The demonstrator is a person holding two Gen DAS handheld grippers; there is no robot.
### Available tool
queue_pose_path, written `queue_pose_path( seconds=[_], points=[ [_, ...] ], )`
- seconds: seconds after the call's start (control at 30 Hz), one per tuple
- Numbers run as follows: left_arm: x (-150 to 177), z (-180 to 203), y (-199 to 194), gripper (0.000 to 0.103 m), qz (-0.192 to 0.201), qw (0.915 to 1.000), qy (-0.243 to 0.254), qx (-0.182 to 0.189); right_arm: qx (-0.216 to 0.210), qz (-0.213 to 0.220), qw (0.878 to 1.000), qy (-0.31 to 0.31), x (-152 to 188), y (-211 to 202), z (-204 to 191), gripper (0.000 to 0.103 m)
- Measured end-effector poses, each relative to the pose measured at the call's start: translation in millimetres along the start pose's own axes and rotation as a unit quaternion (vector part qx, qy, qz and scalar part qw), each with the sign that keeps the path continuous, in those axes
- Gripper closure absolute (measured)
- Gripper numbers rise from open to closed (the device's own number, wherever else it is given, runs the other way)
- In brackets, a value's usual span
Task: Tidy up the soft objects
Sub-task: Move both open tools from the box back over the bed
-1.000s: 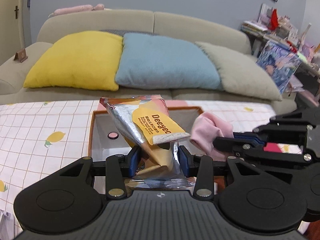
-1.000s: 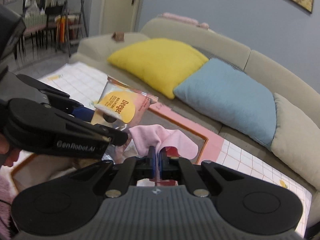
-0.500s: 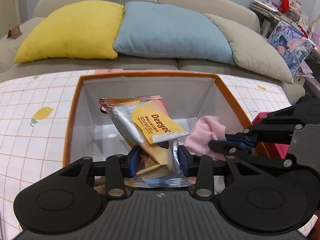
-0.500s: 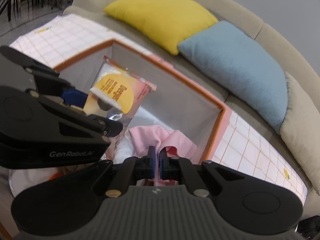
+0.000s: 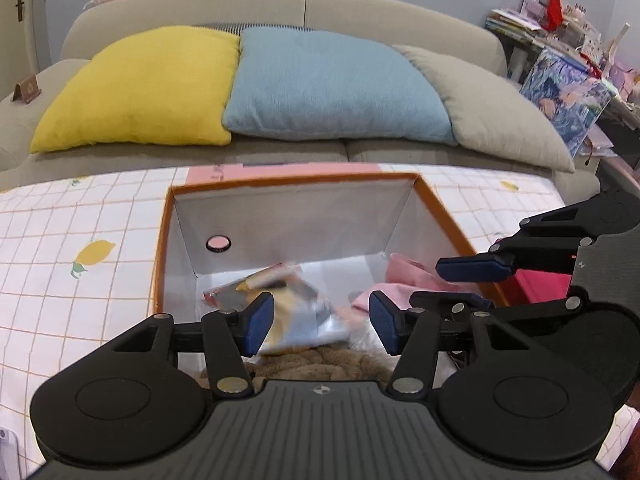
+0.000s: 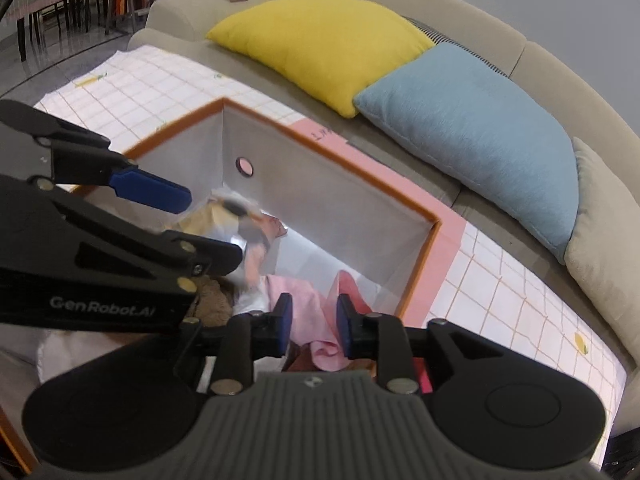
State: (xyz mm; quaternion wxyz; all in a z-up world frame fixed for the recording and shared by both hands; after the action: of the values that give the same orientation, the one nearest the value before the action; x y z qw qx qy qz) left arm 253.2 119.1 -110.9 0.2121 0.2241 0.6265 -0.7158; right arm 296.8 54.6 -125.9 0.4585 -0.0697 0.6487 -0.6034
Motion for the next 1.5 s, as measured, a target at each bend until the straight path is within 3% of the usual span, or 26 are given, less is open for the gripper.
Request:
queue_pose_path(
  seconds=[0.2,0.43,0.7,0.9,1.1,1.5],
  points=[
    [-2,8,-26,0.036,0.015,0.9996,0.019,-0.012,0.004,0.021,1.0,0.006,0,-32,4,0.067],
    [-3,33,-67,0.035,0.061,0.9966,0.054,-0.011,0.009,0.076,0.996,0.043,4,-82,15,0.063],
    [10,73,-101,0.035,0.105,0.9921,0.068,0.008,0.029,0.137,0.985,0.1,45,-134,29,0.058],
    [30,104,-103,0.035,0.105,0.9912,0.077,0.021,0.052,0.151,0.974,0.162,93,-154,43,0.058],
    [48,132,-91,0.035,0.082,0.9928,0.031,0.081,0.083,0.151,0.962,0.214,151,-165,55,0.058],
    [70,198,-59,0.035,0.018,0.9908,0.066,0.117,0.152,0.112,0.955,0.227,231,-157,85,0.058]
  ],
)
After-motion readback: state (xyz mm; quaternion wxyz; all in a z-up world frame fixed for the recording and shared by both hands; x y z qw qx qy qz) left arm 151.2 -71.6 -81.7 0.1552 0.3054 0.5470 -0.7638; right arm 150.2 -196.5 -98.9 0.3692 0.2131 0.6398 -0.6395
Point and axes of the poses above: each gripper's, at about its wrist camera, not at the fingertips, and y roughly the way its jaws point, z to its right, x to its underside, the point moved 9 cm from there along y, roughly the way its jaws point, and after that the axes turned 5 degrees about -z, right-handed, at the moved point
